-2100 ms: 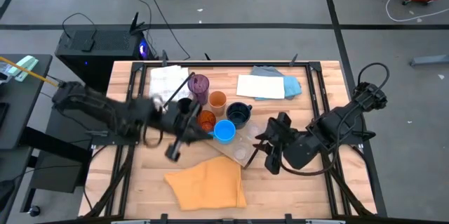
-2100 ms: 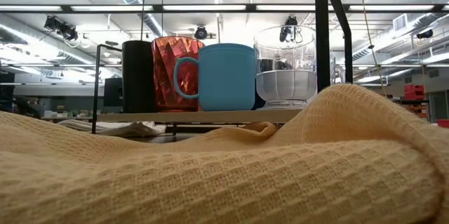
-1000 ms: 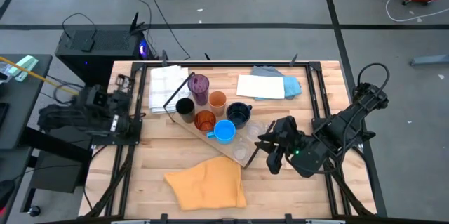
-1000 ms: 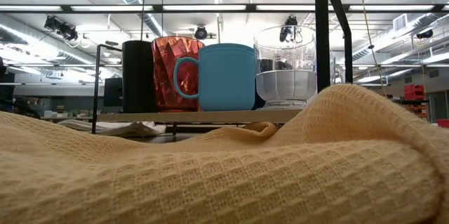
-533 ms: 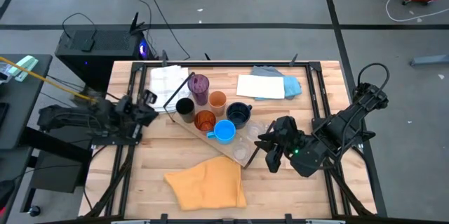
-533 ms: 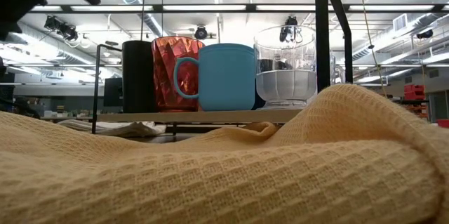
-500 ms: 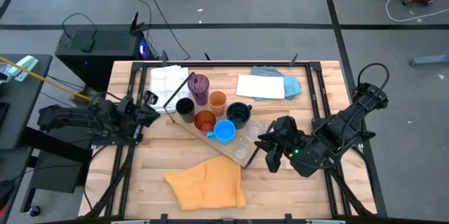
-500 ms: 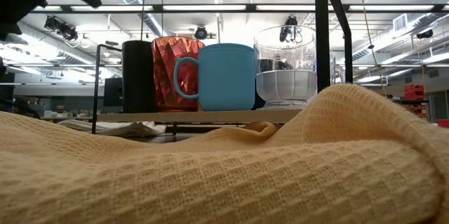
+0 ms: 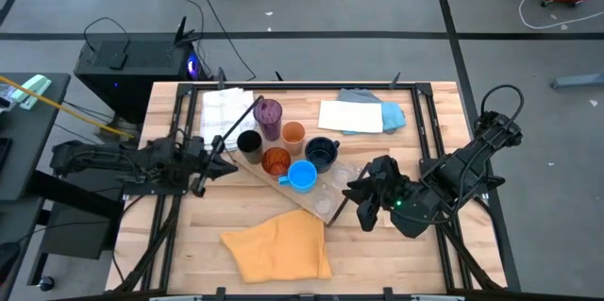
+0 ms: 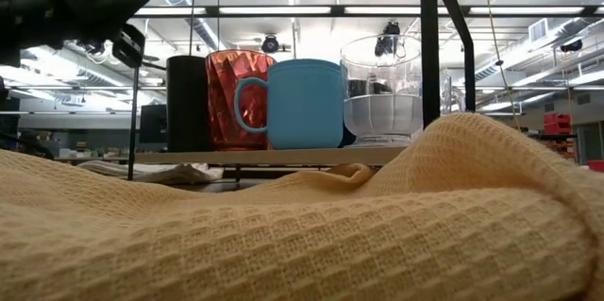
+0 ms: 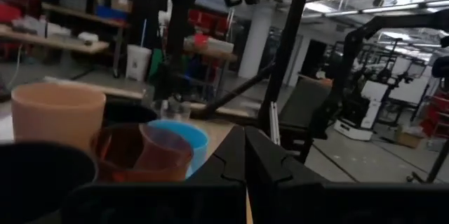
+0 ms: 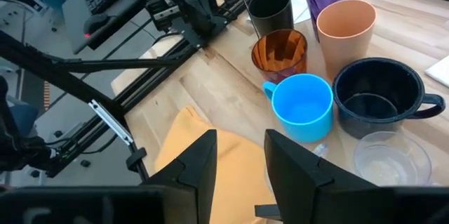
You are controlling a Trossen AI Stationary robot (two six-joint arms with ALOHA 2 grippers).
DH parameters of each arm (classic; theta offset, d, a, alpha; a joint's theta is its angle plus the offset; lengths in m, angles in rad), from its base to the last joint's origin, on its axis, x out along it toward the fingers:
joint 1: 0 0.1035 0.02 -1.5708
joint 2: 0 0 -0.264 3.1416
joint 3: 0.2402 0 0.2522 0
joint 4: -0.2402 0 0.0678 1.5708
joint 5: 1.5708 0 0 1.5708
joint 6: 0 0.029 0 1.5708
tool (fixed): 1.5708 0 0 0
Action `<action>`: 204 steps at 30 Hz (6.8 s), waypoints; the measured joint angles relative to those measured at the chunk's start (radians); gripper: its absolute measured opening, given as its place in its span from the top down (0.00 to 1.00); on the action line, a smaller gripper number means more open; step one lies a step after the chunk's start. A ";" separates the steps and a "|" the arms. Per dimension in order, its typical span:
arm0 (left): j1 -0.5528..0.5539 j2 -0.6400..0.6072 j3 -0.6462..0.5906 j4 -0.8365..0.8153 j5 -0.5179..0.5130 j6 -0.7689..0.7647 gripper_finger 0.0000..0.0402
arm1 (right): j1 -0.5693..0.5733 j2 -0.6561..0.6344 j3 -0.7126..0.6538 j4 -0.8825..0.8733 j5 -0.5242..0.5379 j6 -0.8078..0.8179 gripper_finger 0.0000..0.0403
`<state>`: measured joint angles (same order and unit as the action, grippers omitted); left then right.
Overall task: Stack small to large cups/mugs on shelf
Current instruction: Return to Home Position
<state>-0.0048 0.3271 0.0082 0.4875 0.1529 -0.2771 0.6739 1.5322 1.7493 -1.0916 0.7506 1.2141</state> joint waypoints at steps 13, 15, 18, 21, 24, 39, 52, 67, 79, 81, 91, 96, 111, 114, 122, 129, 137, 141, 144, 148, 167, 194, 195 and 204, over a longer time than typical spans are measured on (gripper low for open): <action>-0.085 -0.002 0.000 -0.011 -0.072 -0.007 0.99 | -0.026 0.000 0.000 0.000 0.000 0.014 0.69; -0.126 -0.002 0.000 -0.019 -0.119 -0.001 1.00 | -0.026 0.000 0.000 0.000 0.000 0.014 0.69; -0.191 -0.002 0.000 -0.043 -0.238 0.021 1.00 | -0.026 0.000 0.000 0.000 0.000 0.014 0.69; -0.253 -0.002 0.000 -0.076 -0.401 0.049 1.00 | -0.026 0.000 0.000 0.000 0.000 0.014 0.69; -0.296 -0.002 0.000 -0.084 -0.523 0.078 0.99 | -0.026 0.000 0.000 0.000 0.000 0.017 0.69; -0.313 -0.002 -0.001 -0.022 -0.353 0.144 1.00 | -0.026 0.000 0.000 0.000 0.001 0.017 0.69; -0.153 0.000 -0.001 0.130 0.022 0.245 1.00 | -0.026 0.000 0.000 0.000 0.001 0.043 0.69; 0.073 0.000 -0.001 0.104 -0.120 0.229 0.99 | -0.032 0.000 0.000 0.000 0.001 0.047 0.69; 0.098 0.000 -0.001 -0.074 -0.152 0.231 0.99 | -0.032 0.000 0.000 -0.013 0.001 0.039 0.69; 0.096 0.000 -0.001 -0.076 -0.149 0.223 0.99 | -0.032 0.000 0.000 -0.016 0.001 0.036 0.69; 0.061 0.000 -0.001 -0.035 -0.178 0.234 0.99 | -0.032 0.000 0.000 -0.015 0.001 0.024 0.69; 0.061 -0.001 -0.001 0.148 -0.179 0.309 0.99 | -0.032 0.000 0.000 -0.014 0.001 0.024 0.69; 0.069 -0.090 0.000 0.236 -0.081 0.370 0.99 | -0.032 0.000 0.000 -0.010 0.001 0.012 0.69; 0.069 -0.144 0.020 0.151 -0.081 0.376 0.99 | -0.032 0.000 0.000 -0.011 0.001 0.012 0.69; 0.069 -0.259 0.147 -0.189 -0.041 0.391 0.99 | -0.032 0.000 0.000 -0.016 0.001 0.006 0.69; 0.069 -0.324 0.021 0.006 -0.052 0.345 0.99 | -0.032 0.000 0.000 -0.016 0.001 0.011 0.69; 0.069 -0.322 0.001 -0.090 -0.070 0.333 0.99 | -0.032 0.000 0.000 -0.015 0.001 0.029 0.69; 0.069 -0.321 0.001 -0.270 -0.074 0.273 1.00 | -0.032 0.000 0.000 -0.015 0.004 0.024 0.69; 0.069 -0.321 0.001 -0.362 -0.082 0.254 0.99 | -0.035 0.000 0.000 -0.015 0.005 0.020 0.69; 0.069 -0.321 0.001 -0.417 -0.087 0.239 1.00 | -0.046 0.000 0.000 -0.015 0.005 0.015 0.69; 0.069 -0.321 0.002 -0.466 -0.142 0.179 0.94 | 0.090 -0.077 -0.001 -0.007 0.221 -0.079 0.69; 0.069 -0.321 0.001 -0.426 -0.141 0.184 0.92 | -0.309 -0.569 -0.833 1.200 -0.566 -0.973 0.98; 0.069 -0.321 0.001 -0.426 -0.141 0.184 0.92 | -0.332 -0.606 -0.841 1.173 -0.591 -0.990 0.97; 0.069 -0.321 0.001 -0.425 -0.141 0.184 0.95 | -0.610 -1.036 -1.062 1.103 -0.823 -1.013 0.99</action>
<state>0.0639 0.0059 0.0090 0.0629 0.0118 -0.0934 0.0641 0.4960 0.6870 0.0119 -0.0729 0.2012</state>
